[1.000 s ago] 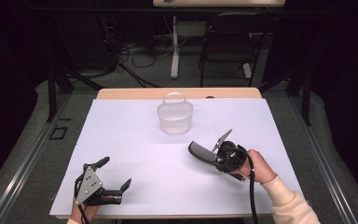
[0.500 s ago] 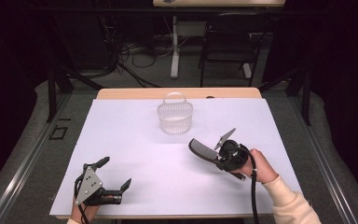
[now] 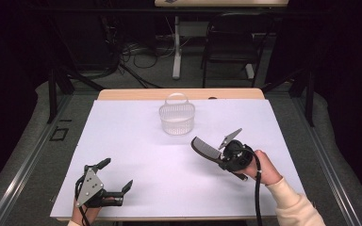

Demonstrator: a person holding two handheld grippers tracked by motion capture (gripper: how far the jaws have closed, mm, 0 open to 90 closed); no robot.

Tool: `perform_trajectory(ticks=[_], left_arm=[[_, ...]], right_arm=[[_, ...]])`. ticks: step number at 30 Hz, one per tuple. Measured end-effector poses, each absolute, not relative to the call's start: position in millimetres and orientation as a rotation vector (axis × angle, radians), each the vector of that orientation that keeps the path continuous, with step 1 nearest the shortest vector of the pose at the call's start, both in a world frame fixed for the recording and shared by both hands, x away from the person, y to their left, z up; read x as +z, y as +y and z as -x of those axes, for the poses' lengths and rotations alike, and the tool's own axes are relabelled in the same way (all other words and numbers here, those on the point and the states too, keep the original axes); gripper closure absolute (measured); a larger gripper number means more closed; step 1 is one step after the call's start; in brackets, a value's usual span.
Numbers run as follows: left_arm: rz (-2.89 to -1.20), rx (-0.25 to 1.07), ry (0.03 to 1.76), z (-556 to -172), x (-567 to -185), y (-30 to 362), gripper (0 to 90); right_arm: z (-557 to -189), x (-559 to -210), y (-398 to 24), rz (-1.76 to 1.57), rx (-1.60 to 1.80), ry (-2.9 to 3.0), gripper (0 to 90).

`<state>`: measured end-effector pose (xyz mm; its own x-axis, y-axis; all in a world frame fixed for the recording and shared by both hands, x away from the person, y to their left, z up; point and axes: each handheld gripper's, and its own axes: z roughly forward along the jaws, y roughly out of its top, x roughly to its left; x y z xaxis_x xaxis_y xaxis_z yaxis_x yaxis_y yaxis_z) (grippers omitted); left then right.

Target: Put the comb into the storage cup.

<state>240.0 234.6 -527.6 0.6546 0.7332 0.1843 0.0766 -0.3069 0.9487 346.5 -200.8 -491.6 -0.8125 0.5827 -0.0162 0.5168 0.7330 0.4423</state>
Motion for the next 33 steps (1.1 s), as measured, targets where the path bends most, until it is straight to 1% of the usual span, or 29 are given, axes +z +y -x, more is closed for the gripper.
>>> perform_trajectory(ticks=[33], left_arm=[[-1.784, 0.754, 0.651, -240.0, -527.6, 234.9, 0.1]], right_arm=[[-343.2, -481.3, -205.7, -0.865, 0.794, 2.674, 72.4]])
